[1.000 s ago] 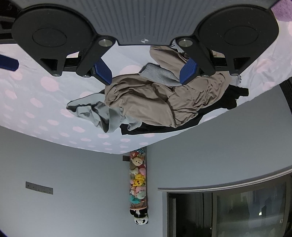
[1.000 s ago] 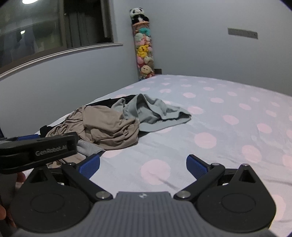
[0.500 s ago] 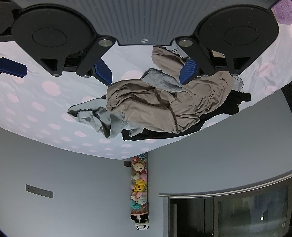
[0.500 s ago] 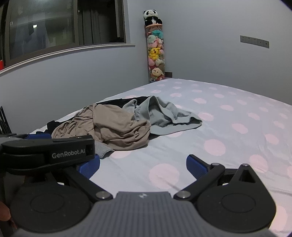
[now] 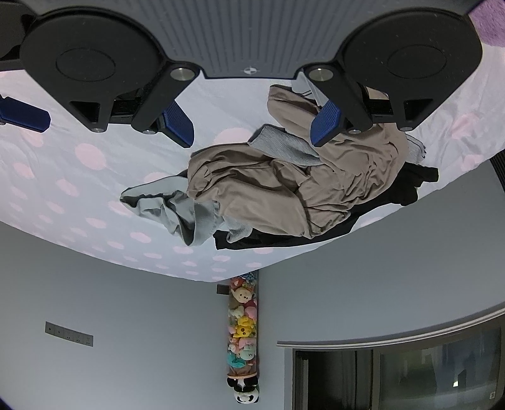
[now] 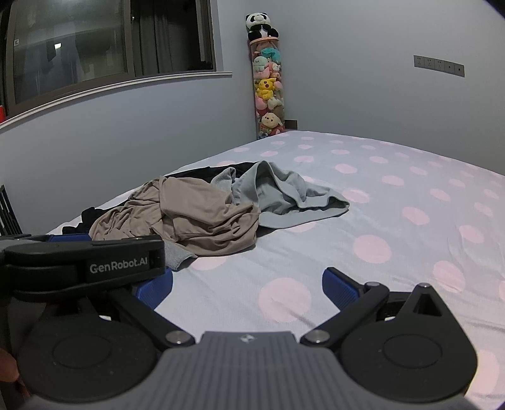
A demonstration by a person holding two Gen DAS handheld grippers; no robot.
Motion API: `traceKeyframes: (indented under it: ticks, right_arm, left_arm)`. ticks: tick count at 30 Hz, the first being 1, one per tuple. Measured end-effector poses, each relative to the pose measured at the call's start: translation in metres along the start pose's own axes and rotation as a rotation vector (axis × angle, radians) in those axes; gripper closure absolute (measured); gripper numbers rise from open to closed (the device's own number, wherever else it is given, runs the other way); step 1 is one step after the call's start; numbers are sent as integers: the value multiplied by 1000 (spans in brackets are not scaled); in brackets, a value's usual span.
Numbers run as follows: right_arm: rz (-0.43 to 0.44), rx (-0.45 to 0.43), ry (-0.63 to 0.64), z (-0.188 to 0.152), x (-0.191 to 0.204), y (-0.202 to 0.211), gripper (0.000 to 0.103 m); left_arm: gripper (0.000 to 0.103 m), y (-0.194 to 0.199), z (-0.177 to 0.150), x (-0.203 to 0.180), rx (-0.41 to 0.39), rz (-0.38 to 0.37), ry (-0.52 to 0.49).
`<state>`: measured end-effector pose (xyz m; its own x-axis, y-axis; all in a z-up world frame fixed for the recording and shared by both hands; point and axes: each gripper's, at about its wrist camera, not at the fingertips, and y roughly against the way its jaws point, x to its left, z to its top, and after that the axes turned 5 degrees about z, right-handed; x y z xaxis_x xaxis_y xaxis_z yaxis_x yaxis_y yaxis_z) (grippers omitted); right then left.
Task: Fold clothes
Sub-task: 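Move both grippers open toward the pile of clothes on the bed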
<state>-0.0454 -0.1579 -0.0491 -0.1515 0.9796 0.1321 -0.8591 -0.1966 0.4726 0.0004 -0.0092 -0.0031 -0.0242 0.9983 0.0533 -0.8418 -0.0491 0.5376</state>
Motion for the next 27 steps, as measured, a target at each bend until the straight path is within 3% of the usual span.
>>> traceKeyframes:
  ticks: [27]
  right_arm:
    - [63,13,30,6,11,-12,1]
  left_arm:
    - [22,-8,12,6,61,-50,43]
